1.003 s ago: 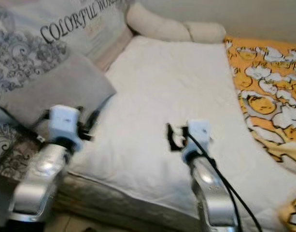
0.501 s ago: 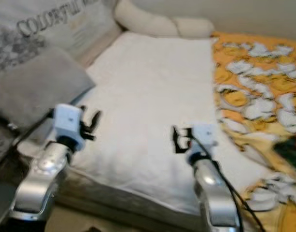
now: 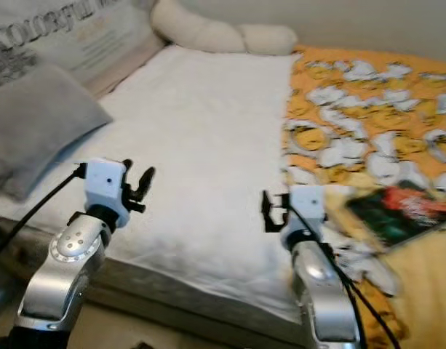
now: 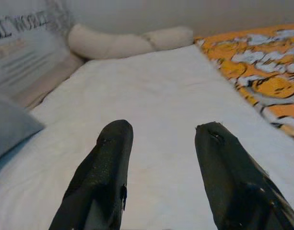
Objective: Clean up the room
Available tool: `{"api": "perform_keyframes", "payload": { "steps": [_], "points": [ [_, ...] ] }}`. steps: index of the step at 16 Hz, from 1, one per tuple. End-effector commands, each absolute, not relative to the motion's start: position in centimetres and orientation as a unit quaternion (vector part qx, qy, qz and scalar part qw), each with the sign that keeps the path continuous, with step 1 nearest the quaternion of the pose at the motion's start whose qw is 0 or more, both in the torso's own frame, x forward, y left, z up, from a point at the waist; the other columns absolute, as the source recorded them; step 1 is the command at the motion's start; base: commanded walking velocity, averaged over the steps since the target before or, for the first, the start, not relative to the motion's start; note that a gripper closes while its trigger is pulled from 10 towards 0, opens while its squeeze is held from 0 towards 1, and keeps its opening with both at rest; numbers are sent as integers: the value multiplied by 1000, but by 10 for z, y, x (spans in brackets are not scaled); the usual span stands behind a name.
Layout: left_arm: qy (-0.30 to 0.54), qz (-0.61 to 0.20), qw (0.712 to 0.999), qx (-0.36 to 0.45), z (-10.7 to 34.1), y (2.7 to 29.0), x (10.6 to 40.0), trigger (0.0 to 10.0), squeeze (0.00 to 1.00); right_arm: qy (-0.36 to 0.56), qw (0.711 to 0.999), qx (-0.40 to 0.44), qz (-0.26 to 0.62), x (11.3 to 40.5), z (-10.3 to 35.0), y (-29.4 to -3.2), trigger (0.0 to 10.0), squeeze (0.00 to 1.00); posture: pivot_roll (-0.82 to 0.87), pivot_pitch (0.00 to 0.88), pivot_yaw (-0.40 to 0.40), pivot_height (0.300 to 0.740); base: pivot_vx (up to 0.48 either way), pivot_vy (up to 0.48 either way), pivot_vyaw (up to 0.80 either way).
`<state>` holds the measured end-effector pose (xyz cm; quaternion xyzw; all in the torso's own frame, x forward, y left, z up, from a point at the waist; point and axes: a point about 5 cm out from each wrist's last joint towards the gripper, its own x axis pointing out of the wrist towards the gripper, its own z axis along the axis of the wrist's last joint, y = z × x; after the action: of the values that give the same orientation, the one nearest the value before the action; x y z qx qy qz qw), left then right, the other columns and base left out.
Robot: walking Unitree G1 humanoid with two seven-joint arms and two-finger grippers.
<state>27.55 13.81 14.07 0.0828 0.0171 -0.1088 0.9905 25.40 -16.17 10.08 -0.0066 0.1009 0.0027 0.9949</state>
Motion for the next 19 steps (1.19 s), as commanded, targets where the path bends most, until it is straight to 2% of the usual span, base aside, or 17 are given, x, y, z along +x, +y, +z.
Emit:
{"api": "perform_keyframes", "payload": {
  "steps": [1, 4, 16, 19],
  "points": [
    [18, -99, 991, 92, 141, 146, 276, 10000, 59, 99, 995, -5, 10, 255, 102, -155, 10000, 0, -3, 0, 21, 740, 0, -398, 0],
    [18, -99, 991, 93, 141, 145, 276, 10000, 59, 102, 995, -1, 10, 256, 101, -155, 10000, 0, -3, 0, 22, 740, 0, -395, 0],
    [30, -111, 991, 71, 136, 141, 275, 10000, 12, 121, 993, 4, 15, 259, 98, -155, 10000, 0, -8, 0, 9, 740, 0, 0, 0],
    [28, -109, 991, 69, 136, 142, 275, 10000, 16, 124, 992, 7, 18, 259, 98, -155, 10000, 0, -9, 0, 4, 740, 0, 451, -681]
  ]
}}
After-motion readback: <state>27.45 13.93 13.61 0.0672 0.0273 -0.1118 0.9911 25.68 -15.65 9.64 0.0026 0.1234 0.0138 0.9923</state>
